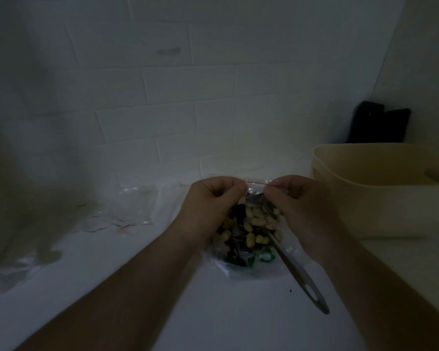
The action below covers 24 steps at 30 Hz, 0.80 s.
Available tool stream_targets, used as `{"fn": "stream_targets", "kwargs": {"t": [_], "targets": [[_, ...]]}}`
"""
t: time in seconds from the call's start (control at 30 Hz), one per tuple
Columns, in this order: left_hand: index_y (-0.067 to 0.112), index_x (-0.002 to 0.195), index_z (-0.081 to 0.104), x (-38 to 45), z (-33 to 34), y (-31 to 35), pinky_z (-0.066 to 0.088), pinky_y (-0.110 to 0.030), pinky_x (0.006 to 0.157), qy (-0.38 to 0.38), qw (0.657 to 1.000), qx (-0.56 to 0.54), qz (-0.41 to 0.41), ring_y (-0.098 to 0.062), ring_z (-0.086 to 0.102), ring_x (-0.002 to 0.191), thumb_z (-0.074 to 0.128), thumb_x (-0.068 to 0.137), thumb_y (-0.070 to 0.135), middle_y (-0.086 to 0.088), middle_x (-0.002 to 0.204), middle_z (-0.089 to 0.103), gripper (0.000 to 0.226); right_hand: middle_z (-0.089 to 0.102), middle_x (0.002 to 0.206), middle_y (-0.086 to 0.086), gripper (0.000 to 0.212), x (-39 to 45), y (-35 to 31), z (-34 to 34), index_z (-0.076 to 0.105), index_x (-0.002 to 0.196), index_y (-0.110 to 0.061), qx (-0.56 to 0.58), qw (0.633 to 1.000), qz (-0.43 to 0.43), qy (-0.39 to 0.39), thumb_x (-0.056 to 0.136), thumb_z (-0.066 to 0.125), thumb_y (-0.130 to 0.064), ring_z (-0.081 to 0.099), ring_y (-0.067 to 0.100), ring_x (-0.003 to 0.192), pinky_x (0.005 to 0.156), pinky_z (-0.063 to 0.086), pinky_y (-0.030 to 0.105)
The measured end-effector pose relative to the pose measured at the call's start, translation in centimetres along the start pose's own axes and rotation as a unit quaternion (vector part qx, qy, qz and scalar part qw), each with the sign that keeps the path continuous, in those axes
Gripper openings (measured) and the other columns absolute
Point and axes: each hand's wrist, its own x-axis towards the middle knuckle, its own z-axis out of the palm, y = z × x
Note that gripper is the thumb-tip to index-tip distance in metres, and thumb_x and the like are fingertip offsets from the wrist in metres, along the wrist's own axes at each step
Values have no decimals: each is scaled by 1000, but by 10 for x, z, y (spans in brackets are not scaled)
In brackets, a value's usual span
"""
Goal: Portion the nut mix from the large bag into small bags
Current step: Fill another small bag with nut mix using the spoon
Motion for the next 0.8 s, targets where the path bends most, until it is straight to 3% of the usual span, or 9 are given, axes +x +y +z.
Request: {"fn": "stream_targets", "kwargs": {"t": [0.13,0.27,0.37,0.43,0.6,0.8], "targets": [[15,83,78,-1,1,0,56,-41,77,-22,1000,-10,13,-21,64,74,68,100,17,-10,78,70,21,76,75,-3,12,-2,-1,3,77,77,-23,21,999,21,-18,87,77,-16,72,9,69,60,54,25],[12,82,72,-4,2,3,57,-31,69,-29,999,-5,35,-12,65,68,61,104,13,2,70,69,25,79,87,-5,7,-5,-3,5,78,89,-26,25,999,30,-33,87,75,-20,76,12,83,74,62,34],[5,86,71,-5,2,3,56,-28,67,-36,999,-2,41,-12,65,69,61,104,12,0,72,69,22,78,88,-15,12,-7,-3,5,77,94,-33,23,999,38,-30,84,81,-27,75,4,82,74,61,30],[9,85,73,-5,1,2,56,-25,69,-48,997,20,59,-12,67,72,63,103,10,0,76,72,20,78,89,-16,16,-7,-3,6,77,96,-33,9,999,34,-35,81,84,-32,75,2,83,77,62,30],[14,80,71,-8,1,3,53,-21,66,-54,991,78,96,-5,66,68,64,101,8,9,71,70,23,79,80,-6,2,-9,-5,5,80,83,-24,-13,999,4,-50,85,81,-23,76,9,79,75,62,35],[19,80,72,-10,1,4,54,-21,67,-48,986,106,122,-4,67,68,67,100,8,10,71,71,23,77,75,-9,20,-8,-4,7,78,72,-34,-25,999,-18,-36,86,80,-20,74,7,74,73,62,33]]}}
